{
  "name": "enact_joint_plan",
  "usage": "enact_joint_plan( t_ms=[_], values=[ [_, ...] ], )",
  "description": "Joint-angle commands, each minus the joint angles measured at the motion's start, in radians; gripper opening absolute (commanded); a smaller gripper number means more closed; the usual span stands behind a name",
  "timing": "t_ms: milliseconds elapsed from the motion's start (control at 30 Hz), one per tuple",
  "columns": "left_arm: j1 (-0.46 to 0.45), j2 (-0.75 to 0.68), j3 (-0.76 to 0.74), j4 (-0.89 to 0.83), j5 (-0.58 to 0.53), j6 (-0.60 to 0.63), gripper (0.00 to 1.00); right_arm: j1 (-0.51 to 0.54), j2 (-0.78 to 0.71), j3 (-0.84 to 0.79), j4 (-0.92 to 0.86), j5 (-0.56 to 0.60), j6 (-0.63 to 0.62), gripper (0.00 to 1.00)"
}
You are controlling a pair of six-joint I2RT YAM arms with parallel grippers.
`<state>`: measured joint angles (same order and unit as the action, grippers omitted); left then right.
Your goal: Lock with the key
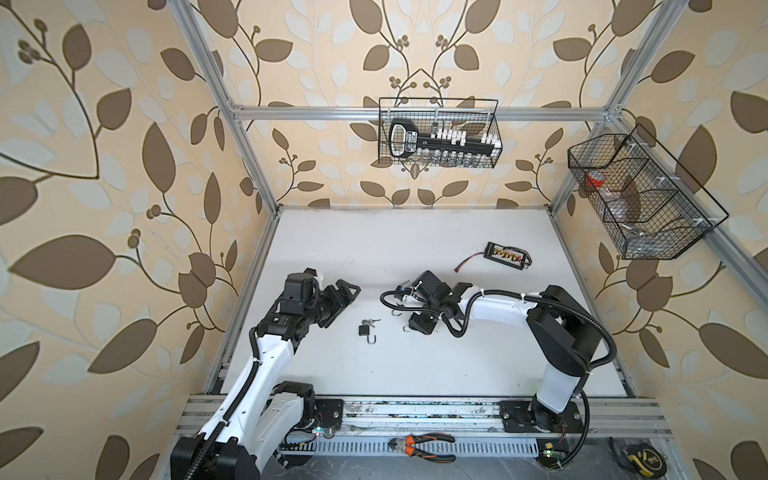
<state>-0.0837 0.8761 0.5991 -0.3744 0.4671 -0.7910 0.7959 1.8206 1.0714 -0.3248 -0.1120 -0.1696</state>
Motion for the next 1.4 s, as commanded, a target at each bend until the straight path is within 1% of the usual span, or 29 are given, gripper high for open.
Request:
enact_joint_plan(
  t_ms=[0,267,467,533,633,800,967,1300,1367],
  values=[
    [0.005,-0.017,-0.009,0.003,0.025,0.007,0.91,0.003,0.031,0.033,-0.036,-0.008,-0.030,0.49],
    [0.006,-0.011,-0.006,0.003,0.031,0.010,0.91,0.014,0.035,0.004,-0.051,-0.009,-0.026,0.46],
    [0.006,-0.004,-0.004,0.009,0.036,0.011,0.90,0.023,0.031,-0.014,-0.052,0.039,-0.016,0.43],
    [0.005,-0.005,-0.005,0.009,0.036,0.011,0.90,0.026,0.023,-0.022,-0.053,0.046,-0.017,0.45],
    [0.005,-0.004,-0.005,0.013,0.037,0.009,0.90,0.025,0.011,-0.029,-0.051,0.019,-0.015,0.48],
    [0.006,0.002,-0.004,0.016,0.044,0.010,0.90,0.025,0.001,-0.039,-0.051,-0.022,-0.008,0.49],
    [0.005,0.003,-0.002,0.017,0.047,0.010,0.90,0.024,0.020,-0.041,-0.065,0.052,0.006,0.41],
    [0.006,-0.001,-0.001,0.015,0.045,0.011,0.89,0.024,0.004,-0.040,-0.063,0.056,0.017,0.30],
    [0.006,0.002,0.002,0.019,0.050,0.012,0.90,0.024,-0.013,-0.046,-0.053,0.059,0.028,0.26]
  ],
)
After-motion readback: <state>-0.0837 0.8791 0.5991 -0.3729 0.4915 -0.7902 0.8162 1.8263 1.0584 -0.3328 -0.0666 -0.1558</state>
